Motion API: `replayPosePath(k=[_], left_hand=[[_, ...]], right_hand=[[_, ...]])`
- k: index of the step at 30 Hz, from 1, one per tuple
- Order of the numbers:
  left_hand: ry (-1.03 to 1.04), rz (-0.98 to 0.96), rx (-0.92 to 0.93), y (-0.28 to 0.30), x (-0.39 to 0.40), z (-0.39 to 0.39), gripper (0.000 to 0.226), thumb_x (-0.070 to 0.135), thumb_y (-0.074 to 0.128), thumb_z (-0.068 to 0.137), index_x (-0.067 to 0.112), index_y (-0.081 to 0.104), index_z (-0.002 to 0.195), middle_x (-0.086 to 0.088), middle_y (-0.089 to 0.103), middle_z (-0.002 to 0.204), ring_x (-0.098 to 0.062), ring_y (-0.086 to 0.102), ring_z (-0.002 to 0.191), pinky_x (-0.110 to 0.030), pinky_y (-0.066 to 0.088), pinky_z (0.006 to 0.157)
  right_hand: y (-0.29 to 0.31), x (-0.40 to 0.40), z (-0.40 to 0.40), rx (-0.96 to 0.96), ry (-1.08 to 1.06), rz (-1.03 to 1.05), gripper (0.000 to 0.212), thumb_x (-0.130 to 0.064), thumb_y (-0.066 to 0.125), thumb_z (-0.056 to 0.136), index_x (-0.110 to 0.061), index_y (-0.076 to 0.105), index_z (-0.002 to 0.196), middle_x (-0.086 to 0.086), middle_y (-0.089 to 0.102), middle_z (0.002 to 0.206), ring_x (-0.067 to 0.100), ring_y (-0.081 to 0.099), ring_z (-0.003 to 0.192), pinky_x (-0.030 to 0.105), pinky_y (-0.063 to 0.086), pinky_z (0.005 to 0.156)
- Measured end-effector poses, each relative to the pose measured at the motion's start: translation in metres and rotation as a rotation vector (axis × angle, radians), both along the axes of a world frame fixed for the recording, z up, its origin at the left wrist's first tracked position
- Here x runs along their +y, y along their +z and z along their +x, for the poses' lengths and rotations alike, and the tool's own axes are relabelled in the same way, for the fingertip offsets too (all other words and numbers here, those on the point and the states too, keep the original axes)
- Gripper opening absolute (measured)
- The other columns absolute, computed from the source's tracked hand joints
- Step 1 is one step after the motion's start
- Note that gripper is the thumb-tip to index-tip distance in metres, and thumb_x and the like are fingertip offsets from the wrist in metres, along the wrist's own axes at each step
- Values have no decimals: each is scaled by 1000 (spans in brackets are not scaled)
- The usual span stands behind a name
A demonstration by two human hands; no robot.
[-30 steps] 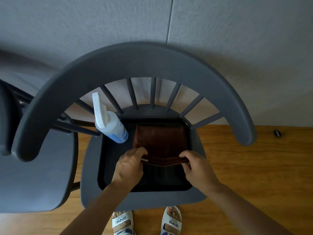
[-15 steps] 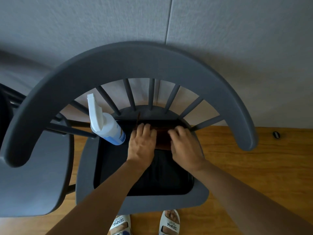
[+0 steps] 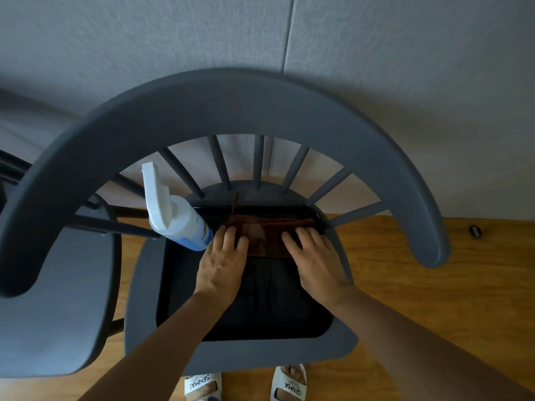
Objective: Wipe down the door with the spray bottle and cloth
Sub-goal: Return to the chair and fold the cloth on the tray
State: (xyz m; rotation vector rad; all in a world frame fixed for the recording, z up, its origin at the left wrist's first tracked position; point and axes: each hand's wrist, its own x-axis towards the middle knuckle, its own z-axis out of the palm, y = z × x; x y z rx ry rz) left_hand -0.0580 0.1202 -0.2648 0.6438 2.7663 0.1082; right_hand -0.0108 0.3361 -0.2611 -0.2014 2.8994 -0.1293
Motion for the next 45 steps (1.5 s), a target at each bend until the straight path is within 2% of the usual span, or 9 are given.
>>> replayPosePath(k=[7,10,14,18,22,28,37,41,45], left_hand=[[74,326,74,2,-5,-5,44,-8,74,81,9,65,120,-11,70,115,-37,64,127,-47,65,85],[389,729,-14,20,-2,-6,31,7,62,100,11,55,130,3,65,115,-7,65,109,-22,56,88],[773,1037,-150,37,14,-9,28,24,56,107,19,48,133,11,60,113,8,61,101,-6,48,80],[828,892,-258,32,33,-21,39,18,52,108,18,39,145,3,59,112,-16,64,102,-26,52,81],[799,760,-389,26,44,-30,67,-1,54,99,28,29,153,-10,47,131,-24,54,112,-39,50,95],[308,52,-144,23,51,-21,65,24,57,102,21,24,158,-19,12,168,-40,22,153,-50,34,119],[140,-10,-265,-10,43,-7,74,48,23,111,22,-30,156,-9,-31,170,-34,-32,153,-50,-6,131],[136,33,-274,-13,38,-7,74,52,23,110,24,-26,159,-4,-32,169,-30,-33,154,-48,-10,129],[157,55,-280,6,35,-5,74,54,23,110,23,-18,164,-5,-28,170,-29,-28,157,-48,-9,129]], right_hand=[[9,8,-11,170,-173,-331,31,4,69,80,-11,69,108,0,68,88,18,66,80,36,53,75],[32,11,-21,124,-478,-685,26,-8,63,92,-19,68,115,-5,66,74,11,56,52,26,45,50],[49,11,-27,143,-762,-950,26,-19,69,96,-20,63,122,-17,65,106,-12,59,96,3,43,82],[35,9,-35,29,-830,-873,36,-25,66,100,-20,55,133,-12,60,119,4,56,115,4,40,86],[30,5,-39,-85,-707,-756,67,-2,64,94,-17,36,153,4,40,149,14,43,134,12,35,104],[15,5,-20,66,-223,-58,59,-11,72,86,-3,53,141,28,35,150,42,41,139,44,46,111],[-16,1,-2,-74,-177,35,74,-35,56,101,-5,24,161,30,18,164,45,15,154,52,29,123],[-11,-3,-7,-218,-217,-19,72,-44,27,110,-13,-13,161,21,-22,165,37,-23,154,47,-4,128],[13,-14,-12,-265,-288,-63,69,-45,25,110,-14,-5,164,21,-14,169,37,-18,156,47,1,128]])
